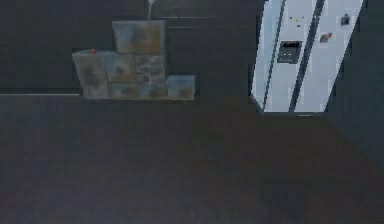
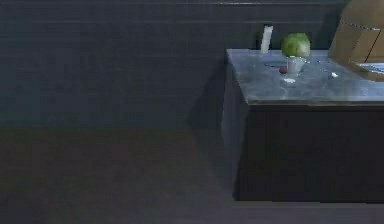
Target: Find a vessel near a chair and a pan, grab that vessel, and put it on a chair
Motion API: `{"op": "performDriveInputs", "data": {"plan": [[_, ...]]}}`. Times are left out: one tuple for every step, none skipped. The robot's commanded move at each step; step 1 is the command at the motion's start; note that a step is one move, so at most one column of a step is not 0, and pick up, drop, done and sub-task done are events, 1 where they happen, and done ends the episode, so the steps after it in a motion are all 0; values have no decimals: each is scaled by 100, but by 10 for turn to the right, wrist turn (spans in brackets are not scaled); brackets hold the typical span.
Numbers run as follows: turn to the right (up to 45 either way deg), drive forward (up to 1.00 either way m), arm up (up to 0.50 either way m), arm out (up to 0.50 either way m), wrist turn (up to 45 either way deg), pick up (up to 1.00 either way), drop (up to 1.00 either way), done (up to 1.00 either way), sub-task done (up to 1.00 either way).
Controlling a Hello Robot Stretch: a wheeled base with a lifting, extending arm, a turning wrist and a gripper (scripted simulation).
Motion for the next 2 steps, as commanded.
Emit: {"op": "performDriveInputs", "data": {"plan": [[450,0,0,0,0,0,0,0,0],[450,0,0,0,0,0,0,0,0]]}}
